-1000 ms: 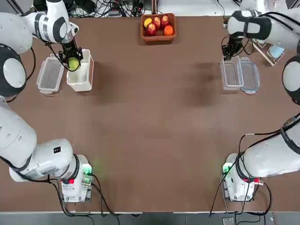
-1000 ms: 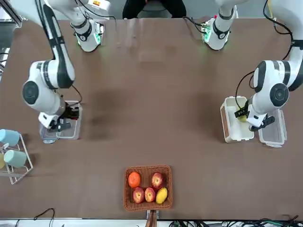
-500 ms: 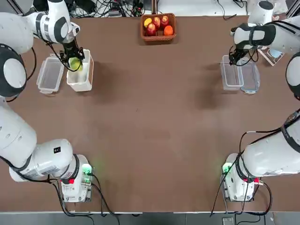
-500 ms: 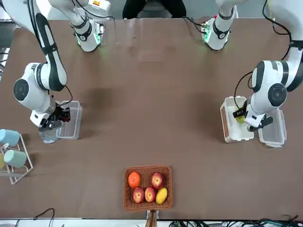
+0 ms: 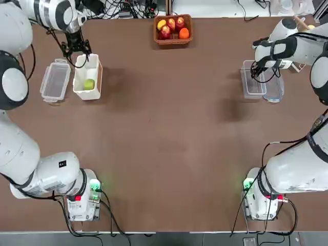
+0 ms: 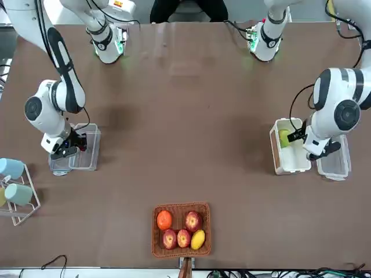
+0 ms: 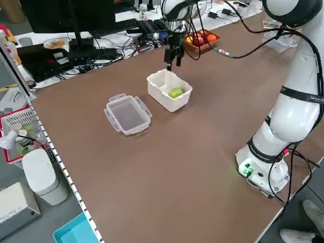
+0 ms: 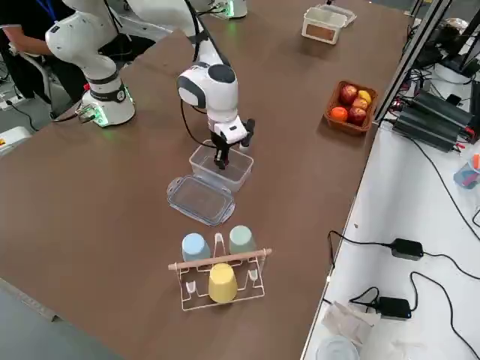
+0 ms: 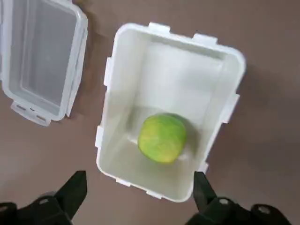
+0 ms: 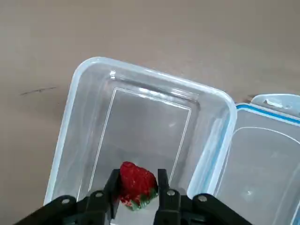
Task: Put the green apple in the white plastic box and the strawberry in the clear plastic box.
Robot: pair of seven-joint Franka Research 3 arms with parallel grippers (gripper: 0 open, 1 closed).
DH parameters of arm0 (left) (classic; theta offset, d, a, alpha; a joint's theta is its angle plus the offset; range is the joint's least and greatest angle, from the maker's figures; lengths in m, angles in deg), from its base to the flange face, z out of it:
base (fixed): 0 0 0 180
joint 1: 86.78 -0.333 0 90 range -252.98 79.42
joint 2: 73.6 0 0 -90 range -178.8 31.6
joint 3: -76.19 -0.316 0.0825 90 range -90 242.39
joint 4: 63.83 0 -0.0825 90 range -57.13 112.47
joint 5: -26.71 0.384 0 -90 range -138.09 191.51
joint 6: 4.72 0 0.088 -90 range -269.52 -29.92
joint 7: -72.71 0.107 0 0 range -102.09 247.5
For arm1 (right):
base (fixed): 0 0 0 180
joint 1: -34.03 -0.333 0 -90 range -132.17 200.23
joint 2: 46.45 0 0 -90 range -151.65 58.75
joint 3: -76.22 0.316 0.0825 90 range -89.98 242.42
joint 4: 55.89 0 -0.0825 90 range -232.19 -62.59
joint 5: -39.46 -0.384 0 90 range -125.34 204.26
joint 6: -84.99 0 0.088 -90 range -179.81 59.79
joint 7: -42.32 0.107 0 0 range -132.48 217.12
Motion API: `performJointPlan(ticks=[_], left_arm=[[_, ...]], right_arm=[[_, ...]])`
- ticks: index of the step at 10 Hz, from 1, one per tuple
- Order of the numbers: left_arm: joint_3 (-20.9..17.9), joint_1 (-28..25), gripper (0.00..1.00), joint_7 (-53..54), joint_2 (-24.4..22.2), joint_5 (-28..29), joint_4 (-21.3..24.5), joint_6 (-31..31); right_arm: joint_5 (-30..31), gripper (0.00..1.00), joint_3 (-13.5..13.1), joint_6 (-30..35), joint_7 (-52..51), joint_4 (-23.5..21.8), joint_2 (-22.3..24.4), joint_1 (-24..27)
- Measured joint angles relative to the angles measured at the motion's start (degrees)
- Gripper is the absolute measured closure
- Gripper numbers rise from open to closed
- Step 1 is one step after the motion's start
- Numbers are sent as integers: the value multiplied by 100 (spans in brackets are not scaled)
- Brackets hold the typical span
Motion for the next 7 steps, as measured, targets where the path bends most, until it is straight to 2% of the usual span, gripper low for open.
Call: performJointPlan(ticks=[1,3,4,5,7], left_arm=[[139,0,0,0,-108,-60,-283,309],[232,-21,0,346,-296,-630,-954,869],[198,-43,0,776,-357,-800,-1287,1143],[70,27,0,1146,-386,-869,-1560,1328],[-678,774,0,1537,-523,-884,-1887,1520]], right_arm=[[0,64,6,-55,-3,-16,-30,0],[0,61,8,-79,-3,-34,-58,0],[0,52,9,-80,-4,-36,-61,0],[0,48,9,-80,-4,-36,-61,0],[0,47,12,-79,-4,-36,-61,0]])
